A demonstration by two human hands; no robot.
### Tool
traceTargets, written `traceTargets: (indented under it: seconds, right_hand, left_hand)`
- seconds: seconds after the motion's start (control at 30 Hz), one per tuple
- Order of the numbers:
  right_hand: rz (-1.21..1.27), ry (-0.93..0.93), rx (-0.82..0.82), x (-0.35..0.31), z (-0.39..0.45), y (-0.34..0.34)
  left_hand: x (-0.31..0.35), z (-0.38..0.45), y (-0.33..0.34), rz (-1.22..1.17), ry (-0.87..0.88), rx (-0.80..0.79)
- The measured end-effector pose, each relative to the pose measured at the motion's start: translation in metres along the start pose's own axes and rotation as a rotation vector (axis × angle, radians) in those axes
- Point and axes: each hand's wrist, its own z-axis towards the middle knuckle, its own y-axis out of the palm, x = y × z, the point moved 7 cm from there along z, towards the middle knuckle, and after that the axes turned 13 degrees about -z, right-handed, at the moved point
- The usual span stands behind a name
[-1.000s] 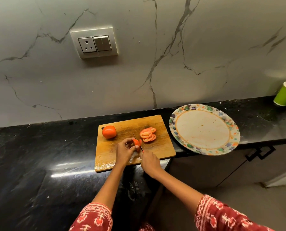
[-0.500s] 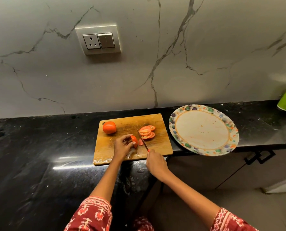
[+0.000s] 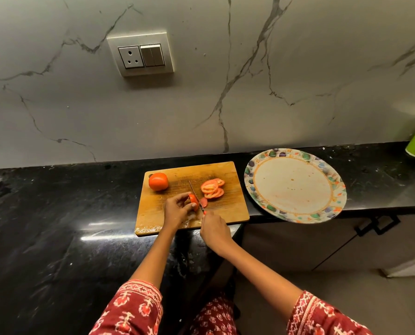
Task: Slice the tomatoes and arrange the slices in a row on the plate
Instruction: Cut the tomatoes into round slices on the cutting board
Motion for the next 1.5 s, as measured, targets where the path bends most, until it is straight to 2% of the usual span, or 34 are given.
traceTargets:
  seconds: [0.4,0.9,1.23,1.4,1.5]
  right_hand:
    - [-0.086,0.025,0.046,-0.005,0.016,-0.004]
    - [-0.012,0.059,0.009,-0.002,0.029,0.002]
    - [-0.01,0.037,-0.01,0.001,0.023,0.017]
    - [-0.051,-0.01,0.067,-0.01,0.037,0.005]
    - [-0.061,-0.014,0.049,-0.006,0.028,0.014]
  left_hand:
    - [0.0,0.006,0.005,0.021,0.019,-0.004]
    - [0.004,0.009,0.009,0.069,0.051,-0.044]
    - [-0.005,0.009,0.0,0.004,0.036,0.0]
    - [0.002,0.011,0.002,0.013,0.062,-0.014]
    - [-0.001,0.008,-0.001,0.023,0.07,-0.006]
